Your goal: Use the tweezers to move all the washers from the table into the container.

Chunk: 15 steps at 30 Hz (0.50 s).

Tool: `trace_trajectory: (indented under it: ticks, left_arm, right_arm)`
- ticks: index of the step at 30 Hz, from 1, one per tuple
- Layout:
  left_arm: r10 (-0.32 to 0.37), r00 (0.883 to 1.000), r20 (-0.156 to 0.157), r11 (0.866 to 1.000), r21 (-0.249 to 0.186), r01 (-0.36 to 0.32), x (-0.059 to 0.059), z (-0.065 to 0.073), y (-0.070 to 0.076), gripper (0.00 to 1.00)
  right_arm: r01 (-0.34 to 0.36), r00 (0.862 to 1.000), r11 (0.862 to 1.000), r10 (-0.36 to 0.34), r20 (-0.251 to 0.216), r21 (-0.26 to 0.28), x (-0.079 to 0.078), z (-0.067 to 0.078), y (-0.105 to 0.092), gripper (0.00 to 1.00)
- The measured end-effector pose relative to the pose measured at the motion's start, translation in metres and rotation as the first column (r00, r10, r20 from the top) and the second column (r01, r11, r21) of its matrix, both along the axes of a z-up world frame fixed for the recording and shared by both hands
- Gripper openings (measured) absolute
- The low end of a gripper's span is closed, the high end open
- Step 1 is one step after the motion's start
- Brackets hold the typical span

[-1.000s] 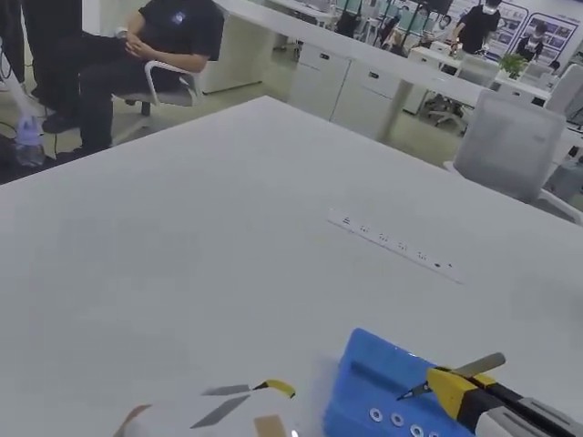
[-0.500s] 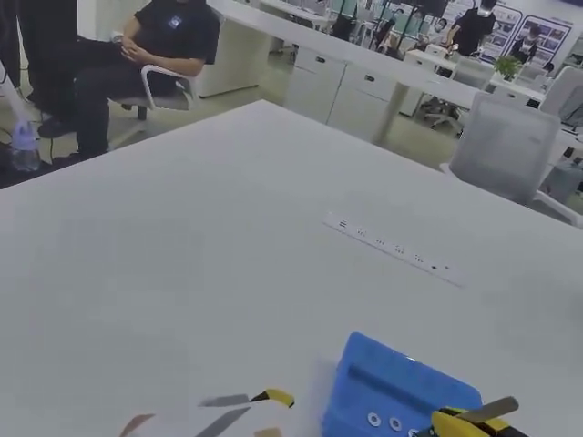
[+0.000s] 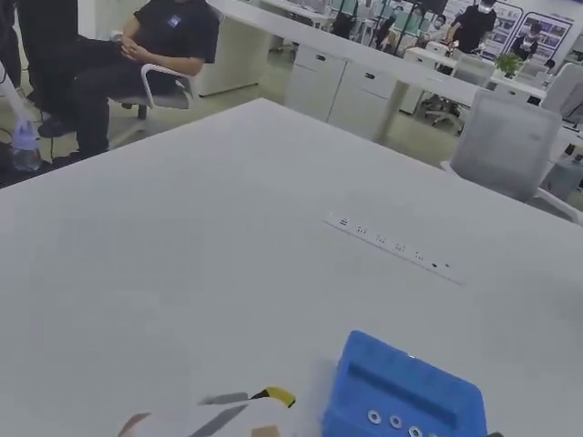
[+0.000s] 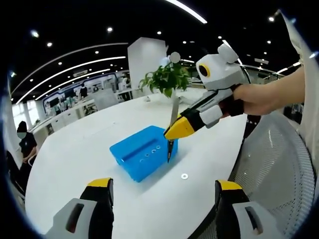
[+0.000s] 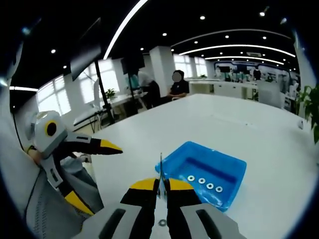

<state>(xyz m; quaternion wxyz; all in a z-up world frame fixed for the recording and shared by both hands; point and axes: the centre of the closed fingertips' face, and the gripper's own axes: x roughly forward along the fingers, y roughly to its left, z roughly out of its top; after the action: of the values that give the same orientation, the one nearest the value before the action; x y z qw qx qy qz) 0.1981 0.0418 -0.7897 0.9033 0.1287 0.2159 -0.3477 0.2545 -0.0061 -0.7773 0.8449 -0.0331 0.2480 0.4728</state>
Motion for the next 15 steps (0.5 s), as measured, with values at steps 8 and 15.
trace_trajectory:
  ticks: [8, 15]
  left_arm:
    - [0.007, 1.0, 0.002, 1.0, -0.002, -0.007, 0.001, 0.0, 0.001, 0.84]
    - [-0.001, 1.0, -0.003, 1.0, 0.006, 0.001, 0.0, -0.002, 0.0, 0.84]
  right_arm:
    - [0.01, 1.0, 1.0, -0.01, -0.019, -0.002, -0.009, -0.006, -0.006, 0.04]
    - [0.026, 0.999, 1.0, -0.027, -0.044, -0.012, -0.017, -0.017, -0.013, 0.04]
